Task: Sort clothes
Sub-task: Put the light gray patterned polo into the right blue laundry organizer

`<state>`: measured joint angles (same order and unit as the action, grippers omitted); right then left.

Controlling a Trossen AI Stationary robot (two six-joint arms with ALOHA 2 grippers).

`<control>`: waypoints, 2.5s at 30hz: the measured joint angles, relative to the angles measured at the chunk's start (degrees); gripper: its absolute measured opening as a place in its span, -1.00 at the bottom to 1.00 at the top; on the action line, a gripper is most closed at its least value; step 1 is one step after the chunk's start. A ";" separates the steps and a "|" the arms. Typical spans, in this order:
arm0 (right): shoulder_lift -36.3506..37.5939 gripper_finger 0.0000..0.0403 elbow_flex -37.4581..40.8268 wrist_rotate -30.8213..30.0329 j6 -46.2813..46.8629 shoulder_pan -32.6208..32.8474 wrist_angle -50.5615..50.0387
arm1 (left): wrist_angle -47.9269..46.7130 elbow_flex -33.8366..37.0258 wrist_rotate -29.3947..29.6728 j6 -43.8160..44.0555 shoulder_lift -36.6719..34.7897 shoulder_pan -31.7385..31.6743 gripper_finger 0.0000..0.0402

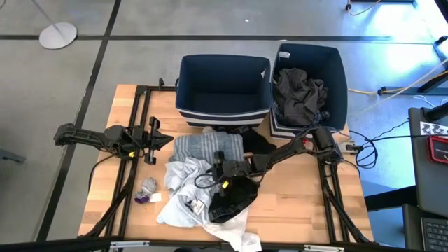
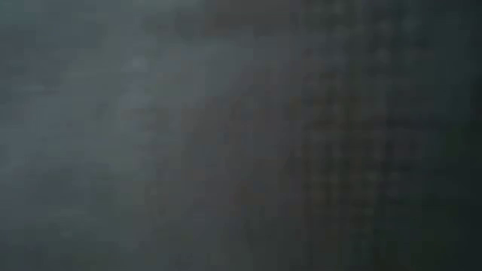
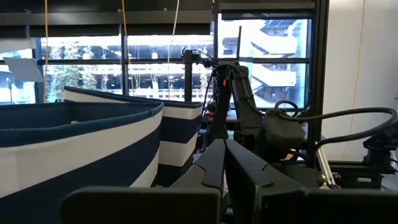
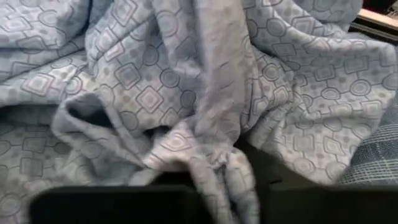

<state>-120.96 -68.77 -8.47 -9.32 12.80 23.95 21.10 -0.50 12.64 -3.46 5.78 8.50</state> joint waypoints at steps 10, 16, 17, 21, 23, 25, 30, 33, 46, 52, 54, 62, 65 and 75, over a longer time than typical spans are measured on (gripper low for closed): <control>3.74 -0.73 0.13 -3.05 -2.56 2.26 -2.61 | -0.42 -0.01 0.02 -0.08 0.00 -0.01 -0.98; 10.25 -0.91 0.13 -4.04 -4.56 3.64 -4.13 | -0.57 -0.01 0.26 -0.02 -0.02 -0.01 -0.98; 11.46 -0.93 0.15 -4.28 -4.68 3.86 -5.45 | -0.60 0.00 0.26 -0.02 0.00 0.00 -0.98; 15.69 -0.90 0.15 -7.27 -5.66 4.11 -8.51 | -0.55 0.00 0.28 0.00 -0.02 0.00 -0.98; 17.47 -0.84 0.15 -9.38 -6.11 4.11 -9.57 | -0.58 -0.01 0.28 0.00 -0.02 -0.01 -0.98; 19.55 -0.82 0.15 -10.92 -6.50 4.09 -11.71 | -0.56 0.00 0.28 0.00 -0.02 0.00 -0.98; 25.10 -0.88 0.13 -14.26 -9.23 4.11 -14.05 | -0.59 -0.01 0.28 0.00 -0.02 -0.01 -0.98; 28.95 -0.90 0.13 -17.47 -10.50 4.11 -15.61 | -0.59 0.00 0.28 0.01 -0.02 -0.01 -0.98; 49.25 -0.86 0.11 -35.53 -22.61 4.07 -17.98 | -0.64 0.00 0.31 0.02 -0.02 0.00 -0.98; 57.49 -0.84 0.09 -37.45 -25.70 4.07 -16.24 | -0.61 -0.01 0.48 0.02 -0.02 0.00 -0.98; 59.63 -0.84 0.09 -38.57 -28.95 4.07 -14.40 | -0.63 -0.01 0.48 0.02 -0.01 0.01 -0.98; 63.47 -0.84 -0.93 -43.87 -50.48 4.07 -1.64 | -0.63 0.00 0.69 -0.08 -0.02 0.00 -0.98; 63.06 -0.84 -4.37 -45.03 -53.84 4.07 -1.48 | -0.63 0.00 0.70 -0.11 -0.02 -0.01 -0.98; 55.92 -0.84 -24.52 -46.80 -54.78 4.07 -6.70 | -0.70 -0.01 0.70 -0.26 -0.02 0.01 -0.98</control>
<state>-65.04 -93.29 -55.27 -64.10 16.86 17.25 20.40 -0.51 13.34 -3.73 5.76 8.51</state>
